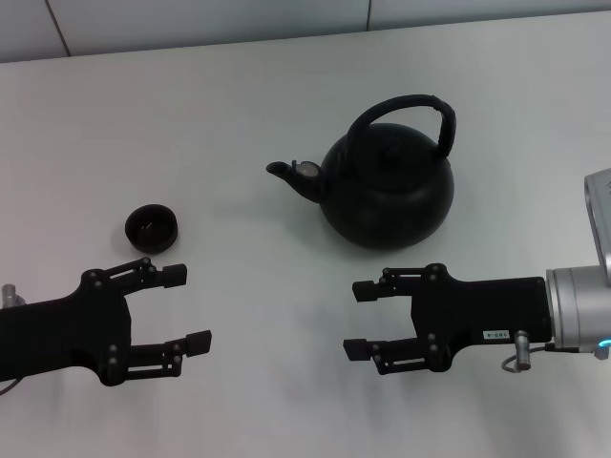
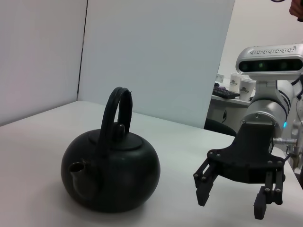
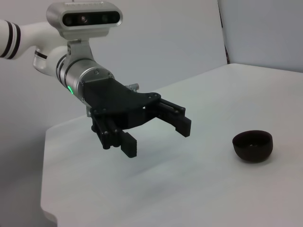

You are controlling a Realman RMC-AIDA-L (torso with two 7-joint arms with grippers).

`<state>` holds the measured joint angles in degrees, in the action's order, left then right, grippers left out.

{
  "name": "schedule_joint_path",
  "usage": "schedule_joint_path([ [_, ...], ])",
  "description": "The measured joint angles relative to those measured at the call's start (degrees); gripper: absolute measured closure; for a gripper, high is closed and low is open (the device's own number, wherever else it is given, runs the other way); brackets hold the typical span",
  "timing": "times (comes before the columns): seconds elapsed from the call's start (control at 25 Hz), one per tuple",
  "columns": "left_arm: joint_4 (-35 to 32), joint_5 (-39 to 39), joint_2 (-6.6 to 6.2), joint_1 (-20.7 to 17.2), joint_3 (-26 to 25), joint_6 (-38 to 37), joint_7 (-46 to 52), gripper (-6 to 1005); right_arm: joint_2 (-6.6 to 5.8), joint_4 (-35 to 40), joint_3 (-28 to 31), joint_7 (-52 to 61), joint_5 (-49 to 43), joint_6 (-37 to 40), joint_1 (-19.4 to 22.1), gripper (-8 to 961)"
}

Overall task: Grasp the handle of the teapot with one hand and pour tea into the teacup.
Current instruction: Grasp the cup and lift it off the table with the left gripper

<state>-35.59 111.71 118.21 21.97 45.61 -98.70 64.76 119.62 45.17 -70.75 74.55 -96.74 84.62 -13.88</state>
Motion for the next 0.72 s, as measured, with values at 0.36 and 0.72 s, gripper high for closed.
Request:
schedule_joint_path([
  [0.36,0.0,-0.4,0.14,-0.4,-0.5,0.8,-0.7,135,0.0,0.2,0.0,0.1,0.1,0.0,0.0,204],
  [0.72,7.6,-10.3,0.28,-1.0,-2.2,11.3,-5.6,135,0.02,0.3,0.0,0.0,0.2,0.0,-0.6,205],
])
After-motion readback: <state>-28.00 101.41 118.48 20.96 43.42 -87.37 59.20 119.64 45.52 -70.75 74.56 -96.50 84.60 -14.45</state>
